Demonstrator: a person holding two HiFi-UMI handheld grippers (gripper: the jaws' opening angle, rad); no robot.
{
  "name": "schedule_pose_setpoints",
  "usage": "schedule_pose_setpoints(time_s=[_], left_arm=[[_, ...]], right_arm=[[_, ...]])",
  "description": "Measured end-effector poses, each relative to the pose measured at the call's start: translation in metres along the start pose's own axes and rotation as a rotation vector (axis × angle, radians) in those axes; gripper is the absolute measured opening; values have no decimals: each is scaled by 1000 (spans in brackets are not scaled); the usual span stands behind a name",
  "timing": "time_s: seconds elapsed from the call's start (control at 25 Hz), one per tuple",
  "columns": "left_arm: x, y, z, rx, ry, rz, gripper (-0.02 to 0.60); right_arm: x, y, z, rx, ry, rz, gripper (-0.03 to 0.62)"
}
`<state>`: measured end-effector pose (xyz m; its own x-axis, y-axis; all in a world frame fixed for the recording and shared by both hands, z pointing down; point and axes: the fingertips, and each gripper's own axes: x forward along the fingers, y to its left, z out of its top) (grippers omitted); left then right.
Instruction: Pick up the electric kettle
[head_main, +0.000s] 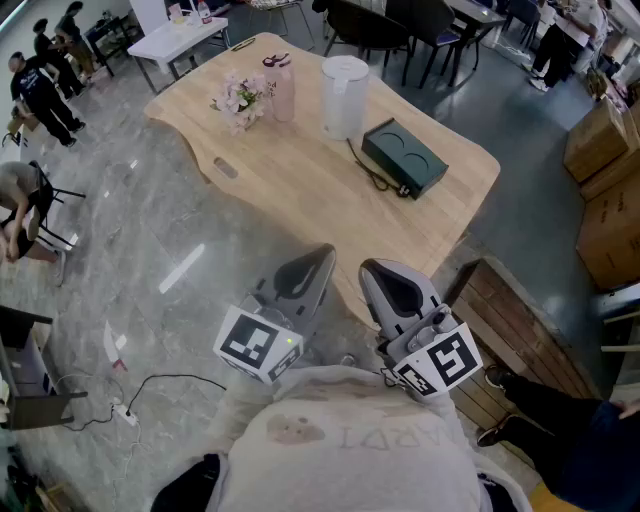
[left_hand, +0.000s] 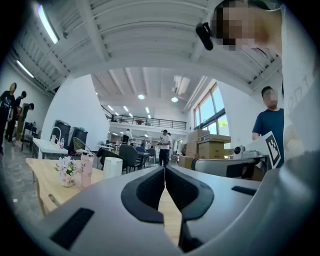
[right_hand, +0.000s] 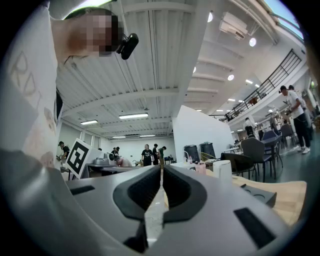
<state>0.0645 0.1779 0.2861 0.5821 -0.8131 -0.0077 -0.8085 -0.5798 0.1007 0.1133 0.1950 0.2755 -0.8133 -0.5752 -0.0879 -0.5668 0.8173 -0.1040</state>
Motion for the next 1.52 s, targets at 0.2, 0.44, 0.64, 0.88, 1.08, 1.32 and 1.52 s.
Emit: schedule_pose_setpoints(time_s=[0.2,0.44,0.64,0.88,1.08,1.32,1.52], left_arm=[[2,5,-1,23,12,-10,14],[1,10,-1,14,13,-12,15],[-3,13,0,14,11,-20,15],[-21,28,-1,59,18,-17,15],[-49,53,-3,92,19,-19,15],[-58,78,-7,35,-13,-9,15],[-48,108,-16,9,1,11,15]], right_arm=[[5,-2,-2,-3,4,-7,28],[8,0,-3,-10,15,-14,28],[11,2,-2,-2,5,-23,28],[31,9,-9,11,18,-30,29],[53,21,-12,1,18,-63,31],[65,17,-19,18,29,-106,31],[90,-6,-31,9,56,-118,31]])
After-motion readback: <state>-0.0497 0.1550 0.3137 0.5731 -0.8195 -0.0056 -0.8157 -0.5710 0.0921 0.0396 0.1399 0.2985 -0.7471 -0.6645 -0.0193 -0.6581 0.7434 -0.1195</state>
